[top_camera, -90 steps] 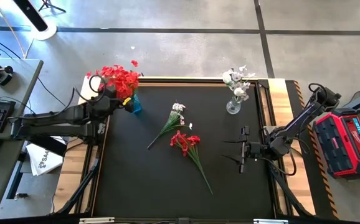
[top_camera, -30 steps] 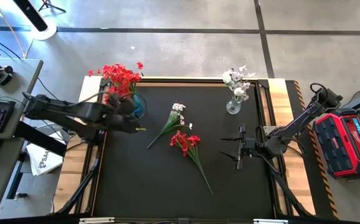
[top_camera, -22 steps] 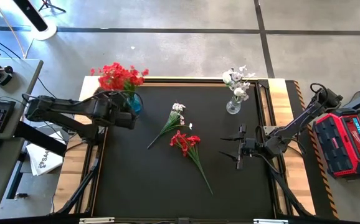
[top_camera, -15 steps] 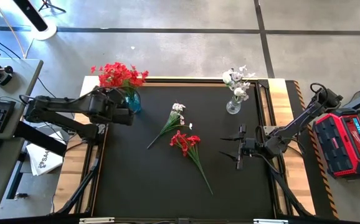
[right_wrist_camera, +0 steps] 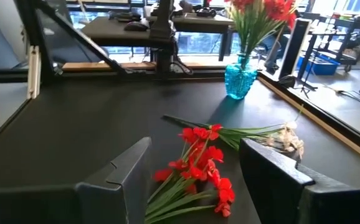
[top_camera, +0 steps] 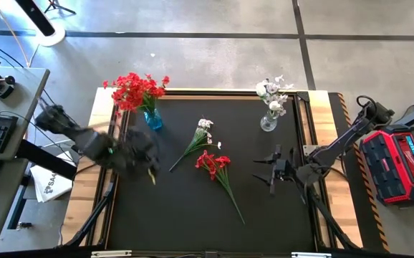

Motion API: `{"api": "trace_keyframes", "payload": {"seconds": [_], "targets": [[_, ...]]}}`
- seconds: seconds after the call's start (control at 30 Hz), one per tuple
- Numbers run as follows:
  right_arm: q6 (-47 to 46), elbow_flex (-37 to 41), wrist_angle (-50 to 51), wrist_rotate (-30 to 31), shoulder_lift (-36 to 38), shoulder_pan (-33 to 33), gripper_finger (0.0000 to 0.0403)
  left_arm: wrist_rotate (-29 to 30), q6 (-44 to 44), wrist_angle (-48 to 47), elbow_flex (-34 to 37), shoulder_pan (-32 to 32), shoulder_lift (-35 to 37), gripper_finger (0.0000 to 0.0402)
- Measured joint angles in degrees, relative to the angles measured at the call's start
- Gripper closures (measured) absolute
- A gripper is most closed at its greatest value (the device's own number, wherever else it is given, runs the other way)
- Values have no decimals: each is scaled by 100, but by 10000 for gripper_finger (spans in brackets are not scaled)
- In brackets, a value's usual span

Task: Sort flowers into vase by color
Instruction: Put the white flowers into the transparent vase

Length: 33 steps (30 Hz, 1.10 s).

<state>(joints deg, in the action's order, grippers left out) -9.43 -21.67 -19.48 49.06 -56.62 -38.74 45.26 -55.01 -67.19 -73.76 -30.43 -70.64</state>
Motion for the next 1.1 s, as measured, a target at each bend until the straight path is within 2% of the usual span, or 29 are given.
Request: {"api": "trace_keyframes", "payload": {"seconds": [0.1, 0.27, 0.43, 0.5, 0.57, 0.73, 0.8, 0.93, 1.1], "targets": [[35, 0, 35, -4, 2, -82, 190, 302, 188, 456, 0, -412, -546, 142], [39, 0, 37, -6, 4, -170, 190, 617, -1178, 355, 2, -442, -1711, 142], [42, 0, 40, -11, 4, -182, 190, 19, -1634, 69, 75, 148, -2692, 142], [42, 0, 41, -12, 4, -182, 190, -213, -1391, 313, 277, 532, -2807, 142], [42, 0, 41, -13, 4, -182, 190, -580, -708, 1018, 597, 943, -2785, 142], [44, 0, 50, -15, 7, -182, 190, -1650, 1505, 3910, 1611, 1932, -2433, 142], [44, 0, 66, -15, 7, -182, 190, -1880, 2000, 4652, 1904, 2273, -2377, 142], [42, 0, 76, -15, 7, -182, 190, -1871, 2251, 4951, 2189, 2762, -2390, 142], [35, 0, 87, -15, 9, -182, 190, -2088, 2215, 5128, 2473, 2976, -2558, 144]]}}
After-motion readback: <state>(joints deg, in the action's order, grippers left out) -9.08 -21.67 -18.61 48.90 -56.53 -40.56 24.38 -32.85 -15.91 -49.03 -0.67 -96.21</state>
